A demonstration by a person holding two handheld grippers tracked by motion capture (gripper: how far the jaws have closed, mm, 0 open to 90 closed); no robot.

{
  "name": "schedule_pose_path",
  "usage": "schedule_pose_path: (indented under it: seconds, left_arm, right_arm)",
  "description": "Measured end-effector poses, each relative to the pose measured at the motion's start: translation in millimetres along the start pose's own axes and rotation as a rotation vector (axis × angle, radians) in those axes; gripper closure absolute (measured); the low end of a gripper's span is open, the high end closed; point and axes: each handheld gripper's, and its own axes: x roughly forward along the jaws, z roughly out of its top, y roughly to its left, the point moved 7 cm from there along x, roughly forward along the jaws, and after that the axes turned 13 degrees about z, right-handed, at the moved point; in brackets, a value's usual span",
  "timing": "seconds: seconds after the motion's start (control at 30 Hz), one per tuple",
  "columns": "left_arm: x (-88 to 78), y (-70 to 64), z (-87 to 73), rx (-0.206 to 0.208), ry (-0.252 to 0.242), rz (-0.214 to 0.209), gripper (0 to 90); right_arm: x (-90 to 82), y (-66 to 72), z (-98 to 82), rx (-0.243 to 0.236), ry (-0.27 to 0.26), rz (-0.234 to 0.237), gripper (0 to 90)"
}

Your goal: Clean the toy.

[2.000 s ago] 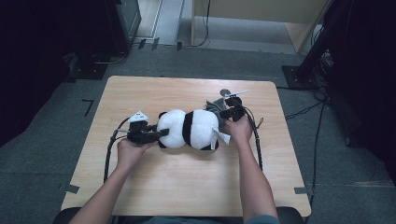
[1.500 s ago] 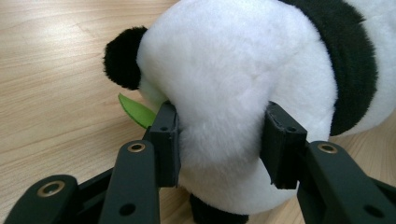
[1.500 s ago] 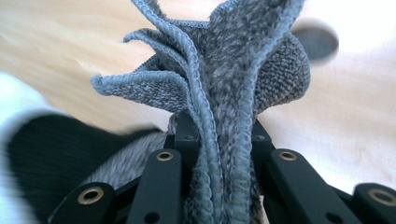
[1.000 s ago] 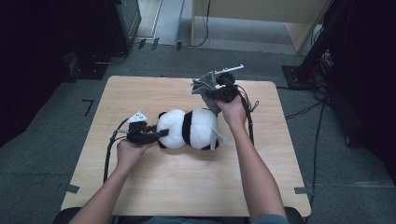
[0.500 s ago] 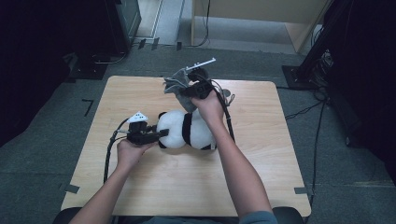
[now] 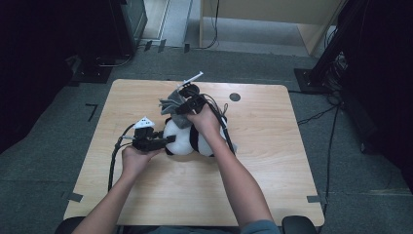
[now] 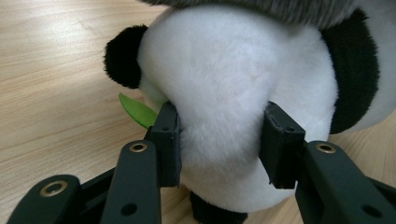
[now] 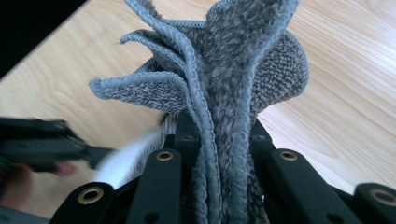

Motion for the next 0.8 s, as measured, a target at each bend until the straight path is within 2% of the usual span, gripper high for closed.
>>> schedule_pose_path:
  seconds: [0.1,0.17,0.2,0.3,0.4,0.53,0.8]
  left_arm:
    - [0.4,0.3,0.2,-0.008,0.002,-0.001,56.5]
    - [0.3,0.1,0.2,-0.009,0.004,0.001,56.6]
    - [0.2,-0.1,0.2,-0.008,0.004,0.002,56.6]
    - [0.6,-0.8,0.5,-0.004,-0.002,0.006,56.7]
    - [0.7,-0.5,0.5,-0.004,-0.001,0.004,56.9]
    - [0.8,-0.4,0.5,-0.006,-0.001,0.004,56.8]
    - [0.6,-0.3,0.1,-0.01,-0.006,0.002,56.8]
  right_arm:
    - [-11.4,-15.3,-8.9,0.025,0.006,-0.018,74.3]
    - [-20.7,-25.8,-15.1,0.011,0.025,-0.066,74.3]
    - [-25.8,-30.8,-18.8,0.021,0.031,-0.081,74.2]
    - [-42.2,-44.7,-30.0,0.065,-0.02,-0.068,73.9]
    - [-61.1,-55.6,-39.0,0.088,-0.077,-0.069,74.0]
    - [-76.1,-64.8,-47.2,0.112,-0.107,-0.078,73.9]
    - [-92.5,-76.1,-60.3,0.134,-0.14,-0.101,74.0]
